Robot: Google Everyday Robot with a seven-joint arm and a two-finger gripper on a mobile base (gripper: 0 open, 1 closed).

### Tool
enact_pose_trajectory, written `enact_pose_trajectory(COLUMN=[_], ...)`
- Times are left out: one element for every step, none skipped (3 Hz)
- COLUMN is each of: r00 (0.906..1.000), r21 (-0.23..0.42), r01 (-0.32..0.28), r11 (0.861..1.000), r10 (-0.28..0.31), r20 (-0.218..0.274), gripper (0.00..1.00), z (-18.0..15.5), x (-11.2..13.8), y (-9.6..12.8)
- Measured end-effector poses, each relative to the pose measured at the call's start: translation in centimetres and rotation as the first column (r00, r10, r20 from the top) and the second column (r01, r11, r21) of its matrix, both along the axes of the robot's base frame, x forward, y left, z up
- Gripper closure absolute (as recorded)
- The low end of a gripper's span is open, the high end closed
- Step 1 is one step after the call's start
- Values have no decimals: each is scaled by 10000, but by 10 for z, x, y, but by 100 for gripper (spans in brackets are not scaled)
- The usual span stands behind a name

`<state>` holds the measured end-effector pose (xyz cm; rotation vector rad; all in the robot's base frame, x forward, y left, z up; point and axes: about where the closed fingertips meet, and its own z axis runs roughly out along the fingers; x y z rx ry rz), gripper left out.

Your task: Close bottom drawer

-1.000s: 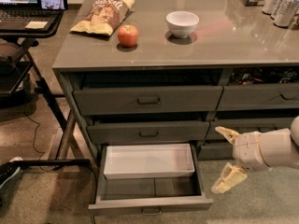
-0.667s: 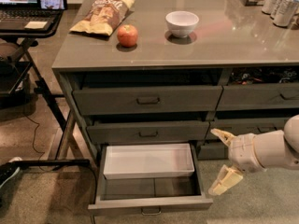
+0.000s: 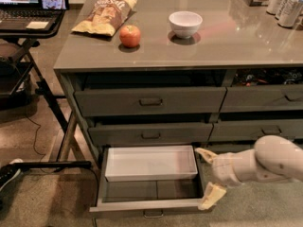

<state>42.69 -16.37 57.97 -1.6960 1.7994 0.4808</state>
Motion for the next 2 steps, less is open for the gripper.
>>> enact_pose_trajectory(r00=[9953, 9836], r21=[136, 421], r01=[-946, -1805], r11=[9954, 9827], r10=[948, 1803], r20=[-175, 89], gripper=[0, 0], z=[-71, -141], x=[-1, -1], y=[19, 42])
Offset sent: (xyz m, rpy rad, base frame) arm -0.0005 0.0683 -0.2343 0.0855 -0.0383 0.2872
